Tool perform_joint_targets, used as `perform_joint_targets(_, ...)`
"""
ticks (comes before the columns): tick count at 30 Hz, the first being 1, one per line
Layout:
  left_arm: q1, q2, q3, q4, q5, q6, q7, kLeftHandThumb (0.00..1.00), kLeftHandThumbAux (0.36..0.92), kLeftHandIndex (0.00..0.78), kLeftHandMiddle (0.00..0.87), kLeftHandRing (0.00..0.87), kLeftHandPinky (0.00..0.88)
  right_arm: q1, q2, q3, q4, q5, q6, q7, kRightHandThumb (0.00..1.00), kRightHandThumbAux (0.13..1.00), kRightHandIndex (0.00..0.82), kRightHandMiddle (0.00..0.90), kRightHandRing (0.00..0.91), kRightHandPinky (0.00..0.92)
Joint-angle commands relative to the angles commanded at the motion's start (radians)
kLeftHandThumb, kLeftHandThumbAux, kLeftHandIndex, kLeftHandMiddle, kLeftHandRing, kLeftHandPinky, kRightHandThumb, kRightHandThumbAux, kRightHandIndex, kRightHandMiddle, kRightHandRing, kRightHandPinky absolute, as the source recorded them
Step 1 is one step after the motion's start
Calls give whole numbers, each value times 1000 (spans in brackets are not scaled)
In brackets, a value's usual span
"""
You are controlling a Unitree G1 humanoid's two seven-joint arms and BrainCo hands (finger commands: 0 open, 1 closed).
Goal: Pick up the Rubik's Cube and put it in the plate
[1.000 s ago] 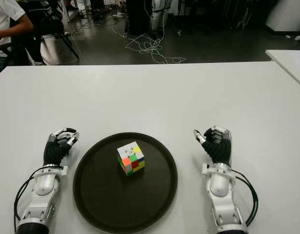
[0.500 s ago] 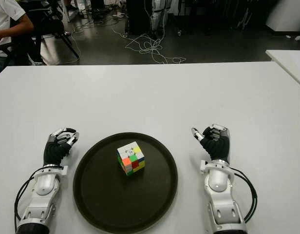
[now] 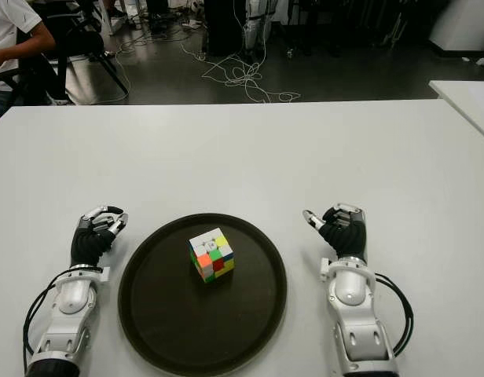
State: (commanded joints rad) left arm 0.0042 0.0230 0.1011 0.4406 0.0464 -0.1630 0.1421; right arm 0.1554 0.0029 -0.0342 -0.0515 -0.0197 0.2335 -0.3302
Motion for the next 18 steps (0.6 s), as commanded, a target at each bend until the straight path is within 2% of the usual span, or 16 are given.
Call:
perform_joint_targets(6,5,-5,2,0,-7,-25,-5,705,705,444,819,834,817,3,1,-4,12,21,-32,16,162,856,720,811,837,830)
perform_joint_targets(18,10,-6,3,-7,2,-10,17,707,705,444,815,829,812,10,0,0,53,14,-114,15,268,840,709,807,831,829)
